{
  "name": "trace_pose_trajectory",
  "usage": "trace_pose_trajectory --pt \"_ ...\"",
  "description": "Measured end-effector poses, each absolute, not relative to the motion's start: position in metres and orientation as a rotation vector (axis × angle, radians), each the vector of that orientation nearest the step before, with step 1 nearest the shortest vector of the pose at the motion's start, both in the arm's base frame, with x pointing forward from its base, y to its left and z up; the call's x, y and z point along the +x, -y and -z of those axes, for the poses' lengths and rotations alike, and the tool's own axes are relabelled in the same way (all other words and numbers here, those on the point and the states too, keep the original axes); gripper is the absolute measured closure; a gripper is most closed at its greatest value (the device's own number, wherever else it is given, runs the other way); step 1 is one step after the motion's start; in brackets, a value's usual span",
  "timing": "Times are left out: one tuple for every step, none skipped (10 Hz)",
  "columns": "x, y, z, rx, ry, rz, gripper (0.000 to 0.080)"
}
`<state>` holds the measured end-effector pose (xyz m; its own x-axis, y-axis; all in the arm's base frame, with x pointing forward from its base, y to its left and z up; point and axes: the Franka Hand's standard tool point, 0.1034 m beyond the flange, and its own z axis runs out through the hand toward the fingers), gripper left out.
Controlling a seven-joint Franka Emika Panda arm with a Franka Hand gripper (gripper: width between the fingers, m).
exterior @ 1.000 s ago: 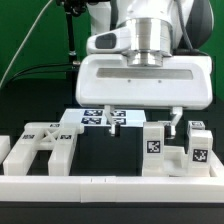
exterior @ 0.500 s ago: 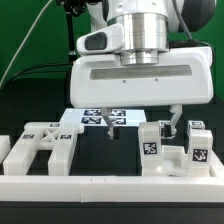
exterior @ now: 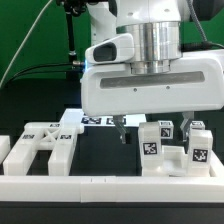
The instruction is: Assemble chair
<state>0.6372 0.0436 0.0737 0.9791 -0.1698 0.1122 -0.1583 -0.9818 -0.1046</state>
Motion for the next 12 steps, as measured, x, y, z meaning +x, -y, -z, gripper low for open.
trace_pose_trajectory --pt "0.6371 -0.0447 -0.0736 -3.0 -0.414 0.175 0.0244" --pt "0.6371 -0.0448 -0.0736 -2.986 -0.488 0.171 0.0244" --pt "0.6371 -0.0456 -0.0736 -2.956 -0.605 0.163 0.0413" --pt "0.637 -0.0464 -0.0736 -2.927 -0.699 0.155 0.0513" --pt "0.637 -0.0466 -0.0735 -2.912 -0.748 0.152 0.0513" --pt "0.6372 -0.0486 -0.0728 -2.857 -0.907 0.148 0.0513" --pt "0.6383 -0.0478 -0.0726 -2.79 -1.078 0.177 0.0513" --pt "0.6388 -0.0463 -0.0726 -2.689 -1.262 0.167 0.0513" --pt "0.6388 -0.0439 -0.0724 -2.544 -1.478 0.134 0.0513" --pt "0.639 -0.0423 -0.0725 -2.381 -1.674 0.095 0.0513" --pt "0.6399 -0.0433 -0.0725 -2.238 -1.833 0.064 0.0513" --pt "0.6409 -0.0457 -0.0722 -2.134 -1.935 0.045 0.0512"
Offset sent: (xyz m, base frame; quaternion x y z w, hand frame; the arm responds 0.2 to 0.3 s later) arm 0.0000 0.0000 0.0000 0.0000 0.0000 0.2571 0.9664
